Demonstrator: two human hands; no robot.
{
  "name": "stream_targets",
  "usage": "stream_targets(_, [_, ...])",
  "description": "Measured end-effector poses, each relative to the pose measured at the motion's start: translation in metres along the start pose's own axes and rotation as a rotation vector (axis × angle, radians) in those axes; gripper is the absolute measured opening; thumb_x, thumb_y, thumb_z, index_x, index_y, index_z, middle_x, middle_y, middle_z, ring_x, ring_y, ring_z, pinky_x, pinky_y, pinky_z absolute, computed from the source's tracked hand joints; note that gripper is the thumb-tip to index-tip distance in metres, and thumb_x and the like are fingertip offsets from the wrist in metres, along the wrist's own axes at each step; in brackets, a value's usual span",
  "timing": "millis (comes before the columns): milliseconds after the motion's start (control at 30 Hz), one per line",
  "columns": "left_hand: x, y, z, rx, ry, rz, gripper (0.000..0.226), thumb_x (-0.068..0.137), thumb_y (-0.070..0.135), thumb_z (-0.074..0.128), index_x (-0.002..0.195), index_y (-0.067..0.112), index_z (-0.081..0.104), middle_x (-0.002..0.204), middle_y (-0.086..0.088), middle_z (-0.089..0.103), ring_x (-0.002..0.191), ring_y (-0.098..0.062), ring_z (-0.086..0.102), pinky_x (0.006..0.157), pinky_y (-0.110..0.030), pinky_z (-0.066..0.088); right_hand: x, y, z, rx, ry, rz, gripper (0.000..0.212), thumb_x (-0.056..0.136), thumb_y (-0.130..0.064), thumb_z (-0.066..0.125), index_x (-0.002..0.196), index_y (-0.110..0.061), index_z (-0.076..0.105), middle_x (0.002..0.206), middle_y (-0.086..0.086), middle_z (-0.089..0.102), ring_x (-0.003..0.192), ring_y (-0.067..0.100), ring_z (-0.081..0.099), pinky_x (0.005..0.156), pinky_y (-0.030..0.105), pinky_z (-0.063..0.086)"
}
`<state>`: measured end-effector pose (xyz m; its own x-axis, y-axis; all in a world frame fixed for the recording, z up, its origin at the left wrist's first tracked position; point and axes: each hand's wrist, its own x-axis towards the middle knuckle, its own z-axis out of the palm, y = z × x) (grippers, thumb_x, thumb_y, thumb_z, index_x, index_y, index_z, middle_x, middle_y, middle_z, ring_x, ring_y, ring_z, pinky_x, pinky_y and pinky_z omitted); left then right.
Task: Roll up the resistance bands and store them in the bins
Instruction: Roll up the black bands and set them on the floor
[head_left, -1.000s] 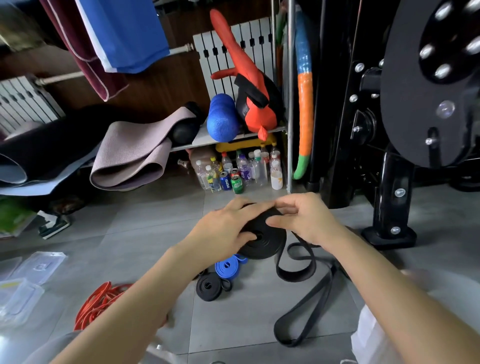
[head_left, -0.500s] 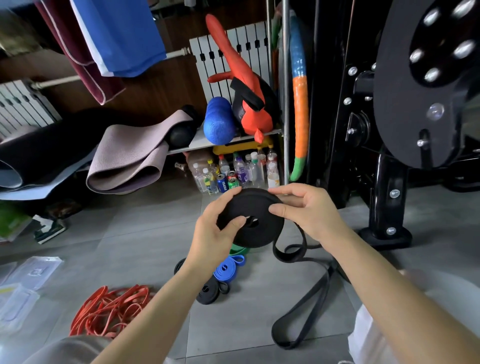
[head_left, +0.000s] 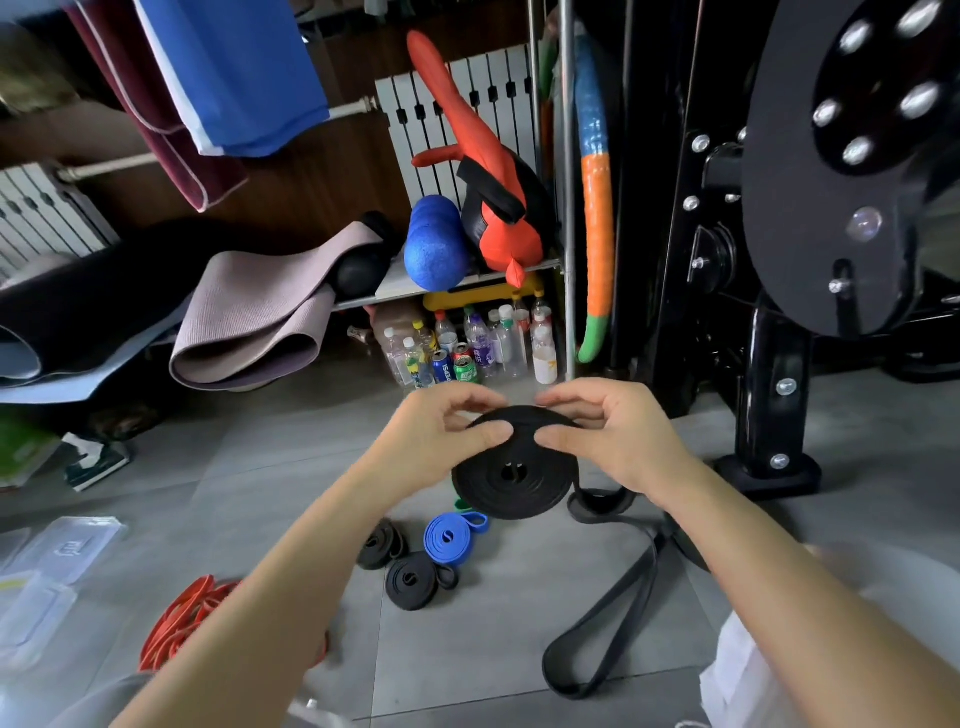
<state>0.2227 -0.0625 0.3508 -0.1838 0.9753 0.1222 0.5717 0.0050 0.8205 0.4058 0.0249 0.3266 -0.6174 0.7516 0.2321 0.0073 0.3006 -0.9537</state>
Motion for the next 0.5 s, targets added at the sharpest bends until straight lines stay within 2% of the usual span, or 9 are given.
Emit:
stream_targets(67, [0.005,0.008,-0.003,0.041,-0.225,-0.055,0.020,0.079,0.010,0.073,0.088,0.027,0.067,0.092,-0.003,0.072,0.085,-0.017,0.067,0.079,-0.036,0.055,-0.001,0.002,0.003,0.007,-0.032,0.012,0.034,0.071,-0.005,0.078,0.088,-0.029,0.060,0.081,-0.008,0.074,0.079,0.006,0.070,0.076,0.022,0.055])
stream_targets(133, [0.007,0.010,-0.003,0.017,-0.313,-0.134,0.015,0.081,0.009,0.071,0.090,0.022,0.067,0.088,-0.009,0.073,0.078,-0.019,0.068,0.066,-0.035,0.055,-0.001,0.004,0.002,0.039,-0.035,0.038,0.034,0.071,-0.007,0.078,0.087,-0.024,0.054,0.081,-0.006,0.074,0.074,0.009,0.071,0.066,0.020,0.055])
stream_targets(233, [0.006,0.005,-0.001,-0.075,-0.259,-0.190,0.016,0.083,0.010,0.069,0.091,0.024,0.068,0.078,0.002,0.073,0.070,-0.011,0.068,0.052,-0.023,0.052,0.000,0.005,0.001,-0.002,0.000,0.059,0.031,0.070,-0.012,0.080,0.084,-0.026,0.057,0.081,-0.005,0.074,0.077,0.008,0.070,0.071,0.027,0.057])
stream_targets(300, [0.003,-0.001,0.001,-0.155,-0.187,-0.221,0.018,0.083,0.009,0.069,0.091,0.025,0.068,0.079,0.004,0.074,0.069,-0.009,0.069,0.050,-0.022,0.052,-0.001,0.006,0.001,-0.086,0.021,0.044,0.030,0.071,-0.015,0.080,0.085,-0.035,0.063,0.085,-0.014,0.071,0.084,-0.001,0.067,0.081,0.022,0.055])
stream_targets(367, [-0.001,-0.007,0.002,-0.258,-0.103,-0.249,0.021,0.084,0.007,0.067,0.093,0.027,0.068,0.082,0.003,0.075,0.071,-0.011,0.070,0.055,-0.028,0.057,-0.002,0.009,0.001,-0.121,0.030,0.005,0.034,0.076,-0.015,0.075,0.096,-0.041,0.066,0.093,-0.023,0.068,0.095,-0.007,0.063,0.090,0.017,0.049])
stream_targets(433, [-0.005,-0.012,0.003,-0.357,-0.016,-0.272,0.022,0.084,0.006,0.065,0.095,0.026,0.068,0.083,0.002,0.075,0.072,-0.013,0.070,0.060,-0.035,0.059,-0.003,0.011,0.000,-0.177,0.013,-0.016,0.033,0.086,-0.018,0.065,0.116,-0.033,0.064,0.112,-0.022,0.062,0.109,-0.006,0.056,0.097,0.015,0.042])
stream_targets(500, [-0.007,-0.015,0.002,-0.435,0.057,-0.280,0.019,0.085,0.006,0.064,0.095,0.022,0.069,0.082,-0.001,0.074,0.070,-0.015,0.069,0.058,-0.036,0.058,-0.003,0.016,0.000,-0.270,0.003,-0.019,0.034,0.094,-0.018,0.053,0.128,-0.025,0.056,0.118,-0.016,0.057,0.114,-0.002,0.048,0.098,0.011,0.034])
